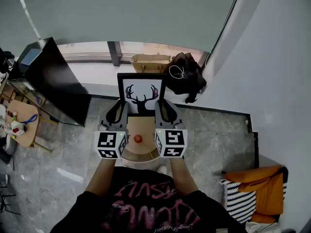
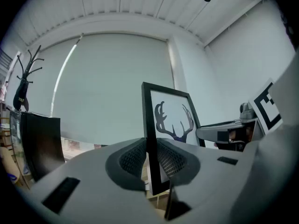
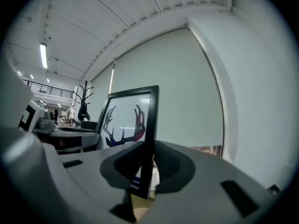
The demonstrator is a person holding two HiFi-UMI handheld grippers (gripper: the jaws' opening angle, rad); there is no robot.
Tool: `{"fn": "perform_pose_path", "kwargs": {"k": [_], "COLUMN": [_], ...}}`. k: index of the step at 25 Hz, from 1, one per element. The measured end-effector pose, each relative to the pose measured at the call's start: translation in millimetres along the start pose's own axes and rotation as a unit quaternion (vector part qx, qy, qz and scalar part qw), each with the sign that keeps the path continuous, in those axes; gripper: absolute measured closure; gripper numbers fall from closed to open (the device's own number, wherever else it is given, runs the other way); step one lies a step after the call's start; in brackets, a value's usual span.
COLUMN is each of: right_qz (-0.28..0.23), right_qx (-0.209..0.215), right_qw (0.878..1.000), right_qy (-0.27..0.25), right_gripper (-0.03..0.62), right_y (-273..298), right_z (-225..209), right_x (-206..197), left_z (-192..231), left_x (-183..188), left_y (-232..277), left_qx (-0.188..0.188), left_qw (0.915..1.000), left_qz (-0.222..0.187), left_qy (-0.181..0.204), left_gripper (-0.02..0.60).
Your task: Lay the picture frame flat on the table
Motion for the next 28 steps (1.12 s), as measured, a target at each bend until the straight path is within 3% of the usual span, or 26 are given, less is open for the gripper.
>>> {"fn": "perform_pose_path", "kwargs": {"k": [28], "right_qz": [0.012], "right_qx": [0.003], "right_qw": [1.0], "right_qy": [-0.005], "right_gripper": [0.511], "right_y": [12], "right_z": [-2], "right_x": [-14], "left_z": [7], "left_x": [-14], "left_y": [10], "left_qx": [-0.001], "left_qw": [1.0], "left_qz": [0.009], "left_qy": [-0.002], "left_gripper": [0.509]}}
Point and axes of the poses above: the fingertips, and each gripper's own axes: y forward along the fingers, z to its left, x out of its top, the point moved 1 cm from there along -y, backward along the fingers, and after that the axes turned 9 degrees about -z, right-handed, at the moved point
